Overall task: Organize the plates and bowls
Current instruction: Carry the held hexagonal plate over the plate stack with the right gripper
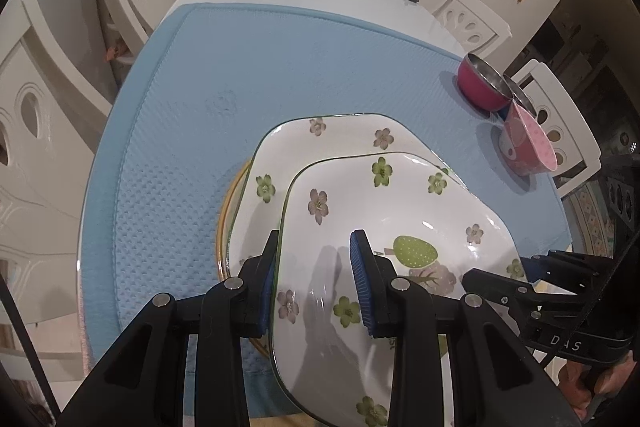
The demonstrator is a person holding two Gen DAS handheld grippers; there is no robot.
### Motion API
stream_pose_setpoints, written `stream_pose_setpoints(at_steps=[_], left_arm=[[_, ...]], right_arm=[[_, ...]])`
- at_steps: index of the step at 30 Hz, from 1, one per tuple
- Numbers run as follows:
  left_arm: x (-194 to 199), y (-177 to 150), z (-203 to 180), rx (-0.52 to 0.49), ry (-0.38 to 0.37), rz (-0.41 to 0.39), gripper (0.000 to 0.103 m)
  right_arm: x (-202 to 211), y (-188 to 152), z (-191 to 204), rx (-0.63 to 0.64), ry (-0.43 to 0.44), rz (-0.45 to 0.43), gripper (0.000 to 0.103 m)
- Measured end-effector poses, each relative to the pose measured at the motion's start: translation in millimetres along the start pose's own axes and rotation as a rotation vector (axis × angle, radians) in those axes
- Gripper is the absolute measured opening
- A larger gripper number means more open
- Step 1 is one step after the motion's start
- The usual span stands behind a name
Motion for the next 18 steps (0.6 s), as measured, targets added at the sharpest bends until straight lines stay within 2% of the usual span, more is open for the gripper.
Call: stream_pose_setpoints(at_steps=[9,13,18], left_arm=[[-10.1,4.0,5.8,0.014,-0.014,0.031,0.029],[-11.8,9.4,5.4,0.041,-0.036,0.037,0.038],[-15.9,14.1,4.8,0.057,-0.036,0.036,0.039]], right_arm=[[-11.4,7.2,2.6,0.012,-0.026,0.039,0.038],[-12.5,6.3,2.1,0.011,-0.028,0.069,0.038],[-12.0,8.3,3.2,0.008,-0.029,0.081,0.038]])
Point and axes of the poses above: each gripper's, at about its wrist camera, not at the fingertips, and x roughly against the way its jaws point, z to its left, y to its top, the point moved 6 cm from there along -x, roughly the way its jaws point, and after that the axes turned 7 degrees about y, right-handed, at the moved point
